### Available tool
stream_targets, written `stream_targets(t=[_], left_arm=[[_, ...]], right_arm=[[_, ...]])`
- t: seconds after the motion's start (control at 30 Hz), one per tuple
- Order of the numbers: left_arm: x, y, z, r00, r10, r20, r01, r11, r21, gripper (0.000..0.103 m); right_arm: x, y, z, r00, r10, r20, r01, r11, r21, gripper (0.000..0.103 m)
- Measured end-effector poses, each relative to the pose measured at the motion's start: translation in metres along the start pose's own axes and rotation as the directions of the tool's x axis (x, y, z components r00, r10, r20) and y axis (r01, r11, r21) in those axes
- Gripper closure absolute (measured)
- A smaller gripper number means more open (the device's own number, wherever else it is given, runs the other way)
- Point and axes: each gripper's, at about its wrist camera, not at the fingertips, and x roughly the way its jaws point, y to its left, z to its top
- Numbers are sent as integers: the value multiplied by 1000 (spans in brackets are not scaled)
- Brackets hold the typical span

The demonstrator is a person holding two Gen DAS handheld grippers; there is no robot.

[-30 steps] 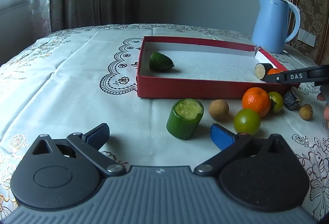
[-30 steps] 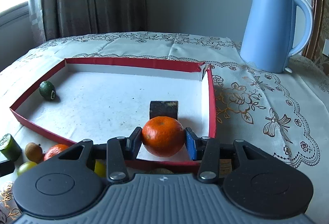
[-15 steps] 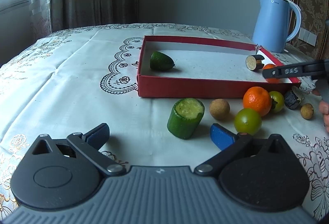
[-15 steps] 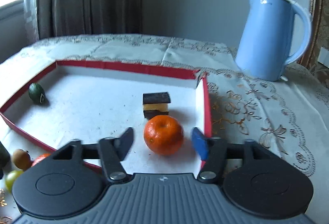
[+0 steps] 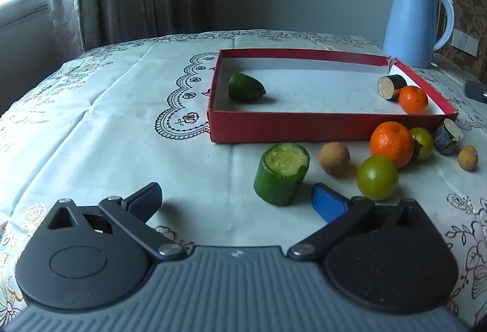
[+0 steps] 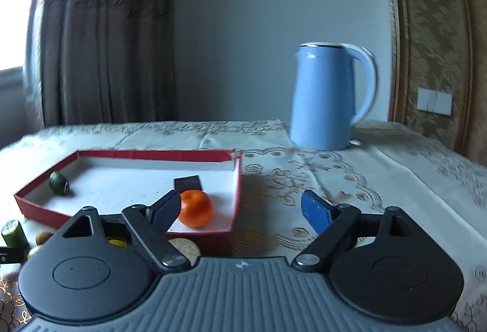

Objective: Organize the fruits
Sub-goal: 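Grasp the cut cucumber piece with the left gripper while the right gripper withdraws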

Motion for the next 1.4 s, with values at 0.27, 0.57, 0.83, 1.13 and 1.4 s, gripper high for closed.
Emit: stream_targets(t=[0.27,0.57,0.83,1.13,1.4], left_arm=[[1,-3,5,1000,-11,-1,11,1000,-3,22],[1,-20,8,999,-46,13,45,997,64,65],[1,-26,8,999,-44,12,43,997,66,74],[-2,-26,12,999,-32,7,31,998,55,74],[-9,-25,20,999,-23,32,21,998,58,74]], right_arm=[[4,-12,-4,998,-56,-14,57,997,52,16],[3,-12,-8,998,-58,-24,59,997,54,13],[4,-13,-8,998,-52,-33,54,997,59,13],[3,-13,-8,998,-42,-37,45,997,69,13],[6,-14,-9,998,-44,-54,48,996,72,13]])
